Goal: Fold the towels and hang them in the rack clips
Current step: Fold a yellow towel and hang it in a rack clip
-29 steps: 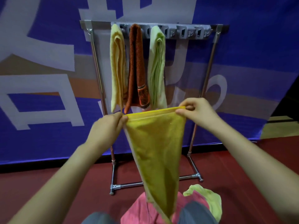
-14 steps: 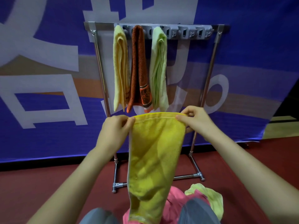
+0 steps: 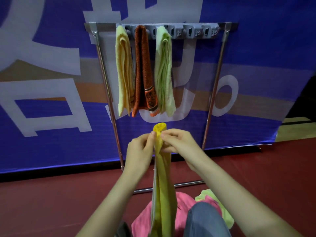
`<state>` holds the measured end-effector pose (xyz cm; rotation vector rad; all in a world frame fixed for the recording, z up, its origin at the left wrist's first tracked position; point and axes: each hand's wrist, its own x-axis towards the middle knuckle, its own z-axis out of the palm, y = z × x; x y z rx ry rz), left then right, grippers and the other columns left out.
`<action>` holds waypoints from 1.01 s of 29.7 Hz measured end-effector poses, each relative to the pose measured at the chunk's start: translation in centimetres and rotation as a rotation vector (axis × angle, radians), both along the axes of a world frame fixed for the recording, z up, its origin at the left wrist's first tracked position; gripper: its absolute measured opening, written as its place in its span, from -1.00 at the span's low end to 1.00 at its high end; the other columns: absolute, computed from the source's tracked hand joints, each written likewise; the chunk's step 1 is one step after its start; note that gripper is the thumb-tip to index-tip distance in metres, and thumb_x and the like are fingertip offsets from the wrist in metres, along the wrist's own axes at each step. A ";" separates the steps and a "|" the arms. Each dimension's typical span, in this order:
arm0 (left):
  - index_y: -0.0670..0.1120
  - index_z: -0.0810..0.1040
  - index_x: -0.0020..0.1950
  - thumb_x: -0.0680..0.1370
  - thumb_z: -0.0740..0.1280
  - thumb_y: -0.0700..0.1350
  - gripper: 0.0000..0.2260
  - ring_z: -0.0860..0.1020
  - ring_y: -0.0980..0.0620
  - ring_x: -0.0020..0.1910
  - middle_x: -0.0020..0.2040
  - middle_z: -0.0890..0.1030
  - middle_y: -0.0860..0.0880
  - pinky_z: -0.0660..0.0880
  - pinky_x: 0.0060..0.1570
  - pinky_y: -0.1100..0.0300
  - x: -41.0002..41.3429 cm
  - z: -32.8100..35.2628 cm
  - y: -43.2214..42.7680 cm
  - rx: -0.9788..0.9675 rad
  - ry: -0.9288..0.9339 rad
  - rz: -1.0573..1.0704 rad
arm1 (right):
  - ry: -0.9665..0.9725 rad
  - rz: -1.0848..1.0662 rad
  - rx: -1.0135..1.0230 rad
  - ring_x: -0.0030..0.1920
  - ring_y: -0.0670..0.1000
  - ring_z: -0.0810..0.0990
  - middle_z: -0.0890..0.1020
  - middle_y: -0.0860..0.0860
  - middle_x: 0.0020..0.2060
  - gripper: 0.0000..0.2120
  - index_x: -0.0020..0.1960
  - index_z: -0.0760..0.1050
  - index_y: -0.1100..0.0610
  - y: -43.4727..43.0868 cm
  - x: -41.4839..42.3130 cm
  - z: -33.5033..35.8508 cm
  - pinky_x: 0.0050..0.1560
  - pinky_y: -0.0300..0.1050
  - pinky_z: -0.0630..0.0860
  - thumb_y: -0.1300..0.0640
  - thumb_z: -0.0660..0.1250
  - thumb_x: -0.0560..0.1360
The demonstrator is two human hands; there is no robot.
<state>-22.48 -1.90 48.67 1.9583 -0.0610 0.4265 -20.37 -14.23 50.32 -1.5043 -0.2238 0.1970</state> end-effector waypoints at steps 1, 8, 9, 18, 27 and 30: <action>-0.04 0.62 -0.24 0.53 0.18 0.07 -0.68 0.62 0.12 -0.28 -0.33 0.66 -0.01 0.55 -0.14 0.10 0.0 -0.1 0.2 -0.047 0.040 -0.045 | 0.023 0.024 0.030 -0.34 -0.13 0.61 0.60 0.10 -0.27 -0.87 -0.03 0.52 0.24 -0.2 0.0 -0.2 -0.23 -0.29 0.60 0.27 0.21 0.52; 0.04 0.60 -0.12 0.49 0.32 -0.07 -0.94 0.64 0.14 -0.18 -0.20 0.68 0.01 0.58 -0.07 0.18 -0.5 0.3 1.9 0.078 0.039 -0.134 | -0.010 0.150 -0.045 -0.12 -0.07 0.60 0.60 0.11 -0.07 -0.72 0.19 0.46 0.28 -0.8 -0.5 -0.7 -0.06 -0.30 0.56 0.37 0.11 0.53; 0.05 0.58 -0.12 0.51 0.29 -0.11 -0.90 0.64 0.15 -0.17 -0.19 0.68 0.02 0.57 -0.10 0.25 -0.6 0.5 2.0 0.075 0.036 -0.168 | -0.038 0.148 -0.045 -0.16 -0.08 0.61 0.61 0.09 -0.13 -0.75 0.13 0.50 0.25 -1.0 -0.6 -0.7 -0.09 -0.32 0.57 0.37 0.13 0.52; -0.06 0.56 -0.04 0.54 0.21 -0.19 -0.86 0.60 0.22 -0.17 -0.15 0.65 -0.01 0.53 -0.15 0.38 -2.3 2.8 3.6 -0.001 0.010 -0.309 | -0.175 0.053 -0.210 -0.14 -0.22 0.57 0.62 -0.07 -0.17 -0.86 -0.13 0.54 0.01 -2.5 0.3 -2.0 -0.02 -0.34 0.47 0.24 0.29 0.47; 0.09 0.44 0.17 0.22 0.41 0.29 -0.41 0.51 0.23 0.00 0.04 0.53 0.14 0.48 0.00 0.27 -1.3 6.3 4.2 0.316 0.279 -0.297 | -0.325 0.139 -0.154 -0.25 -0.20 0.58 0.61 0.01 -0.26 -0.92 -0.12 0.55 0.19 -0.6 -0.8 -0.6 -0.13 -0.27 0.52 0.29 0.28 0.47; 0.02 0.26 0.40 0.26 0.42 0.19 -0.24 0.45 0.10 0.17 0.26 0.44 0.03 0.38 0.12 0.25 -0.5 7.7 4.1 0.429 0.363 -0.318 | -0.370 0.180 -0.167 -0.20 -0.18 0.57 0.61 0.01 -0.24 -0.91 -0.09 0.56 0.18 -0.7 -1.0 0.2 -0.13 -0.29 0.50 0.27 0.28 0.48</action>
